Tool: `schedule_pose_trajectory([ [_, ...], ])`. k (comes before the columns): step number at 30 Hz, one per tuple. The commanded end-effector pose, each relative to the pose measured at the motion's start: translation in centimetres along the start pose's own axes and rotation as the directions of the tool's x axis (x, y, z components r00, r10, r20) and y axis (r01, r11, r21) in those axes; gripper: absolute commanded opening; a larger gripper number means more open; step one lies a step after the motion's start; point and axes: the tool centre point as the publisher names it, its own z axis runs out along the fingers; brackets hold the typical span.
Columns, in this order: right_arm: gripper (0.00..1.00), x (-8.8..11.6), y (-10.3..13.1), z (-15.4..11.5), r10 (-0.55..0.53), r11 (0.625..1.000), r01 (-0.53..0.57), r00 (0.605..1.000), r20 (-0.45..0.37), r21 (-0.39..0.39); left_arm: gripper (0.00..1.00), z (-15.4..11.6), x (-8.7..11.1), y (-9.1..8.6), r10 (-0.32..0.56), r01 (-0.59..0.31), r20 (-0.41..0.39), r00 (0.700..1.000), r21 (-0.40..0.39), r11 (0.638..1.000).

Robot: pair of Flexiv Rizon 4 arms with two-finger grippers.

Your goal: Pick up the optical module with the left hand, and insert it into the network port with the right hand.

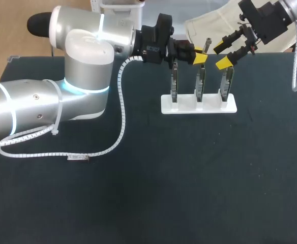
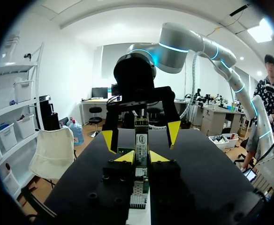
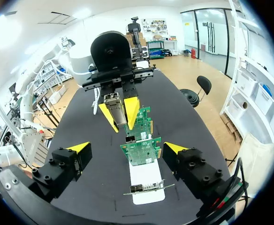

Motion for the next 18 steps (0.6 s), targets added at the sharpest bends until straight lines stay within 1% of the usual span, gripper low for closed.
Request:
schedule_pose_trajectory([
  [1,1.0,0.09,0.25,0.02,-0.001,1.0,0.001,1.0,0.002,0.006,0.0,0.09,0.16,0.09,-0.002,0.002,0.001,1.0,0.004,1.0],
  [5,1.0,0.09,0.25,0.02,-0.001,1.0,0.001,1.0,0.002,0.006,0.0,0.18,0.22,0.11,-0.004,0.004,0.004,1.0,0.005,1.0],
  [7,1.0,0.09,0.25,0.02,-0.001,1.0,0.001,1.0,0.002,0.006,0.0,0.2,0.26,0.15,-0.002,0.002,-0.012,1.0,0.006,1.0],
  [18,1.0,0.09,0.25,0.02,-0.001,1.0,0.001,1.0,0.002,0.006,0.0,0.23,0.39,0.01,-0.009,0.009,-0.01,1.0,0.009,1.0],
])
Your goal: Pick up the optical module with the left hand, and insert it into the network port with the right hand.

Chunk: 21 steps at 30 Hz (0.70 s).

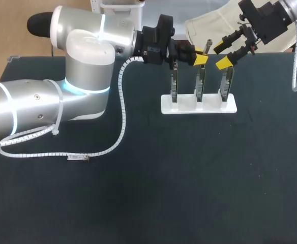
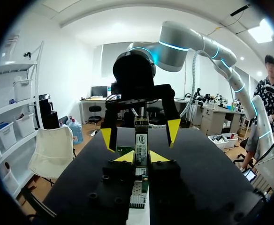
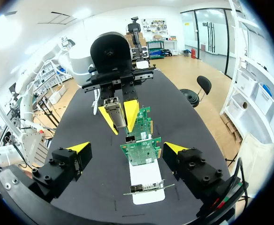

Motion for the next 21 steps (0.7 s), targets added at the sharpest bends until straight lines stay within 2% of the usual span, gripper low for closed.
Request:
schedule_pose_trajectory([
  [1,1.0,0.09,0.25,0.02,-0.001,1.0,0.001,1.0,0.002,0.006,0.0,0.04,0.09,0.13,-0.003,0.003,0.0,1.0,0.006,1.0],
  [21,1.0,0.09,0.25,0.02,-0.001,1.0,0.001,1.0,0.002,0.006,0.0,0.24,0.21,0.43,-0.008,0.008,0.002,1.0,0.024,1.0],
])
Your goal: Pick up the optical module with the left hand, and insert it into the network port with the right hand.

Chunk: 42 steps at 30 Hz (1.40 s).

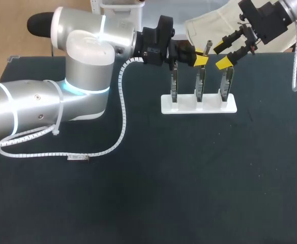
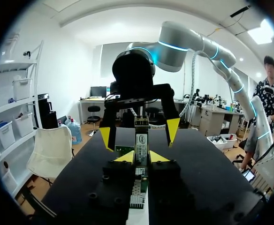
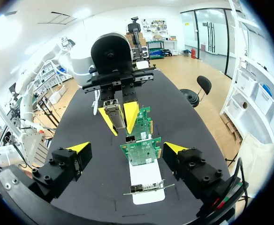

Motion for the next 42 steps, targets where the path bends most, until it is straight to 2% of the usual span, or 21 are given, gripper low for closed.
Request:
schedule_pose_trajectory([
  [1,1.0,0.09,0.25,0.02,-0.001,1.0,0.001,1.0,0.002,0.006,0.0,0.12,0.08,0.59,-0.004,0.004,-0.004,1.0,0.012,1.0],
  [18,1.0,0.09,0.25,0.02,-0.001,1.0,0.001,1.0,0.002,0.006,0.0,0.14,0.25,1.09,-0.009,0.009,-0.006,1.0,0.025,1.0],
  [22,1.0,0.09,0.25,0.02,-0.001,1.0,0.001,1.0,0.002,0.006,0.0,0.18,0.48,0.84,0.002,-0.001,-0.015,1.0,0.052,0.999],
  [42,1.0,0.09,0.25,0.02,-0.001,1.0,0.001,1.0,0.002,0.006,0.0,0.18,0.48,0.84,0.002,-0.001,-0.015,1.0,0.052,0.999],
])
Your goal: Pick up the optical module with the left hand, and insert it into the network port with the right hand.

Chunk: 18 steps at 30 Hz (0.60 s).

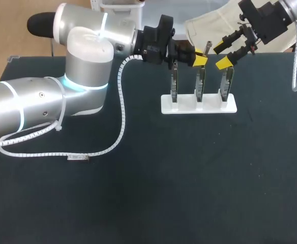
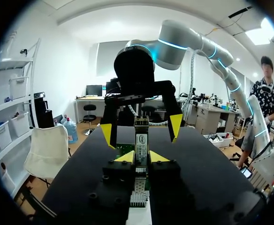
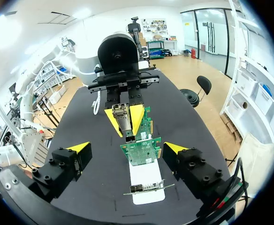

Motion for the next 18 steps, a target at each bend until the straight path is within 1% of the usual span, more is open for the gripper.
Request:
schedule_pose_trajectory([
  [1,1.0,0.0,0.2,0.0,-0.004,1.0,0.004,1.0,0.004,0.008,0.0,0.0,0.0,0.2,0.0,0.0,-0.003,1.0,0.006,1.0],
  [8,1.0,-0.6,-0.2,-0.7,-0.027,0.999,0.027,1.0,0.001,0.047,0.0,0.0,0.0,0.2,0.0,0.0,-0.003,1.0,0.006,1.0],
  [18,1.0,-2.0,0.0,-0.9,-0.07,0.996,0.069,0.997,0.02,0.051,0.0,0.0,0.0,0.2,0.0,0.0,-0.003,1.0,0.006,1.0],
])
